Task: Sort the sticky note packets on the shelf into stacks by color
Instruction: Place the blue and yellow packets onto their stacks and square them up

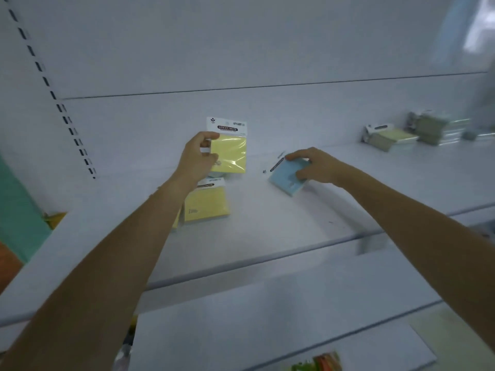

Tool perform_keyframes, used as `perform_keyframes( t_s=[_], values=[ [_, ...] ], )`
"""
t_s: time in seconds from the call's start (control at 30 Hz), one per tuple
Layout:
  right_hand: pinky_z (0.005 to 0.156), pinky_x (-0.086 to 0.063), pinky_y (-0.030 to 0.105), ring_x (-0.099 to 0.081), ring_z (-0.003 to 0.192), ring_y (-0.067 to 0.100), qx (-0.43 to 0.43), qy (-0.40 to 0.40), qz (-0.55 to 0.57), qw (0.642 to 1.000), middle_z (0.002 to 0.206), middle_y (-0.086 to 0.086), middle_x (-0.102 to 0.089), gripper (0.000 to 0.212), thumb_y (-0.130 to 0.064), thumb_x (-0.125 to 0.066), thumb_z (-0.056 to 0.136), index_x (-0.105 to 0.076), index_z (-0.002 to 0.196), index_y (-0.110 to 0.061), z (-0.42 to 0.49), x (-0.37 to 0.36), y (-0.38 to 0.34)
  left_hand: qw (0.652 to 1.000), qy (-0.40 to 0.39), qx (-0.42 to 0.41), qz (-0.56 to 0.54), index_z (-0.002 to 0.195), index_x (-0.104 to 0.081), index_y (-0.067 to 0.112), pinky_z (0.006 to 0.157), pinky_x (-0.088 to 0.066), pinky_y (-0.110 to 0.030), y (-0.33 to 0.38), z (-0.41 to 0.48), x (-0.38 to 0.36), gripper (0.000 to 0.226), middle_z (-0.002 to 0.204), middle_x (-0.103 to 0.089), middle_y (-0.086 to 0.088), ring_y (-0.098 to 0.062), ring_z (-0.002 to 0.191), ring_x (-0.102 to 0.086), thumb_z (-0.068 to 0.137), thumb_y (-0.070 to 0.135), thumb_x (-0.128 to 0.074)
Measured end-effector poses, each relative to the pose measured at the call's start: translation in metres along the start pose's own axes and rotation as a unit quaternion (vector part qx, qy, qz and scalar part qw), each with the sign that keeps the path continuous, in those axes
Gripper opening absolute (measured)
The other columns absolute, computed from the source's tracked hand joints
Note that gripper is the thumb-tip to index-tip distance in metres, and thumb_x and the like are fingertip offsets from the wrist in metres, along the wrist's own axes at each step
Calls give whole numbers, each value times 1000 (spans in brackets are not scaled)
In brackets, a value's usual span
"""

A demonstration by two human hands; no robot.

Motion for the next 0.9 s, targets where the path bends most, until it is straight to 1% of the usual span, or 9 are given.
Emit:
perform_keyframes(
  t_s=[0.03,0.1,0.2,0.33,0.37,0.47,0.57,0.77,0.9],
  values=[
    [83,-38,24,-47,97,16,-1,19,7,1000,114,3,-47,46,2,-52,83,-53,126,-13,-8,10,10,1000,-5,-5,-5,119,-54,11,54,-49,-6,5,1,-15,46,107,-47,-3,-20,95,-52,81,-14,-48],
    [82,-38,21,-45,100,14,7,80,46,996,113,1,-42,45,5,-49,84,-54,126,-12,-24,32,33,999,-19,-3,-27,119,-54,11,60,-51,-16,16,3,-47,46,106,-47,-5,-21,86,-54,80,-14,-47],
    [71,-43,11,-47,97,17,19,170,104,980,114,2,-43,48,9,-50,81,-55,124,-10,-44,72,74,998,-46,6,-52,120,-53,11,65,-50,-24,34,3,-103,46,106,-47,-7,-17,74,-56,81,-14,-46],
    [75,-44,9,-46,106,14,8,231,137,963,118,1,-42,53,12,-50,78,-54,126,-12,-72,134,138,996,-57,3,-72,121,-53,11,70,-50,-28,59,2,-191,46,107,-47,-7,-23,88,-53,82,-12,-47],
    [80,-46,13,-46,110,16,6,238,141,961,122,4,-43,53,12,-50,78,-53,126,-11,-79,150,155,995,-55,5,-80,121,-53,12,72,-50,-30,64,1,-213,47,108,-47,-6,-23,90,-53,82,-12,-48],
    [100,-46,39,-43,124,25,-3,254,158,954,133,13,-42,51,11,-51,80,-52,126,-11,-98,196,206,995,-51,9,-88,120,-55,14,76,-49,-36,83,-1,-281,47,109,-48,-6,-23,99,-53,81,-10,-49],
    [104,-43,45,-42,127,27,-10,265,170,949,130,9,-43,50,9,-51,81,-52,126,-12,-110,232,250,995,-44,15,-93,118,-55,14,83,-51,-42,99,1,-337,46,108,-49,-6,-23,102,-53,79,-10,-50],
    [107,-39,48,-39,129,27,-19,244,183,952,137,9,-39,53,7,-52,80,-52,127,-19,-91,280,309,993,-12,49,-104,121,-52,9,73,-52,-35,121,23,-411,44,106,-51,-9,-24,90,-55,81,-10,-50],
    [106,-40,46,-43,124,22,7,237,220,946,116,-3,-44,54,8,-52,79,-53,126,-19,-55,299,325,994,6,57,-94,124,-51,8,58,-47,-20,123,55,-437,44,107,-53,-10,-26,92,-57,83,-7,-53]
  ],
)
Point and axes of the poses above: each hand's wrist, its own z-axis towards the middle knuckle, its own x-axis out of the back of the hand, y = z × x, the point moved 1 cm from there along z, towards the middle knuckle
